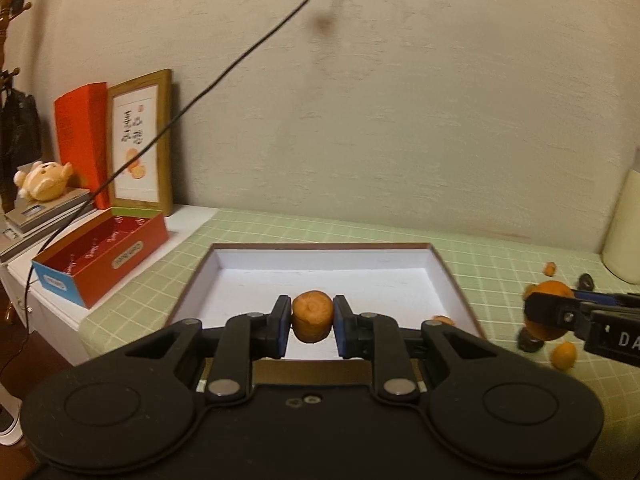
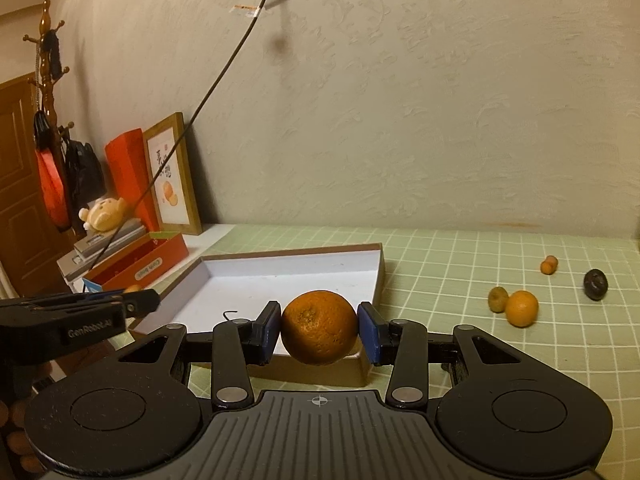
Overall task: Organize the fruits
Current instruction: 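Carry both fruits over the white box and open both tools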
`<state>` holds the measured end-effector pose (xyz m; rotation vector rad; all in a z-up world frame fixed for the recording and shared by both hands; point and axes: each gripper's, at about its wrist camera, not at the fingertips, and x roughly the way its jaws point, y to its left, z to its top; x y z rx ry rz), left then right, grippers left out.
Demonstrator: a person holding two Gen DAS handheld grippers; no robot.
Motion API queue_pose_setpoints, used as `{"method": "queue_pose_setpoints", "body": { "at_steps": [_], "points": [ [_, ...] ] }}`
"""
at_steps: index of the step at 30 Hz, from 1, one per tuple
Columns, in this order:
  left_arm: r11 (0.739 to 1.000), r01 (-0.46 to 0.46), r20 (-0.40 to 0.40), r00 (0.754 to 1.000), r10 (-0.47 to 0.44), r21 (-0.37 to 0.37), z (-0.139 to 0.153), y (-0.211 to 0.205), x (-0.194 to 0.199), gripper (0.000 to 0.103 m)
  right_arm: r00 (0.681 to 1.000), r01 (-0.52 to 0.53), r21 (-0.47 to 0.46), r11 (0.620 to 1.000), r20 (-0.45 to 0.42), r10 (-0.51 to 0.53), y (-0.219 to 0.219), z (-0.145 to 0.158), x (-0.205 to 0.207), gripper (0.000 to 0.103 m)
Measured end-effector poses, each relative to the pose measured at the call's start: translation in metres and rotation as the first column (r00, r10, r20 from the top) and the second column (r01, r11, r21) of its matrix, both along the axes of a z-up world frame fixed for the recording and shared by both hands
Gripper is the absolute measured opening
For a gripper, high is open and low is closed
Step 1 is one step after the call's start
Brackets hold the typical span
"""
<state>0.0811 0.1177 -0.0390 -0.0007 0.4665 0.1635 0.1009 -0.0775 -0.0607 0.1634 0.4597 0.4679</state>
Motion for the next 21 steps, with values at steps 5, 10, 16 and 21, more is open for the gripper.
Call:
{"method": "queue_pose_setpoints", "body": {
  "at_steps": [5, 10, 16, 21],
  "points": [
    [1.0, -0.027, 0.01, 1.0, 0.027, 0.01, 0.002, 0.017, 0.003, 0.012, 1.0, 0.001, -0.011, 1.0, 0.014, -0.001, 0.009, -0.001, 0.007, 0.042],
    [0.999, -0.043, 0.029, 0.999, 0.043, 0.009, 0.005, 0.03, 0.01, 0.012, 0.999, -0.003, -0.03, 1.0, 0.035, 0.004, 0.021, 0.001, 0.015, 0.042],
    [0.998, -0.064, 0.022, 0.998, 0.063, 0.005, 0.001, 0.047, 0.025, 0.012, 0.999, 0.003, -0.036, 0.999, 0.046, -0.001, 0.039, 0.002, 0.035, 0.042],
    [0.996, -0.083, -0.003, 0.997, 0.083, -0.011, -0.007, 0.066, 0.039, 0.012, 0.999, 0.025, -0.031, 0.999, 0.044, -0.024, 0.045, -0.001, 0.058, 0.042]
  ]
}}
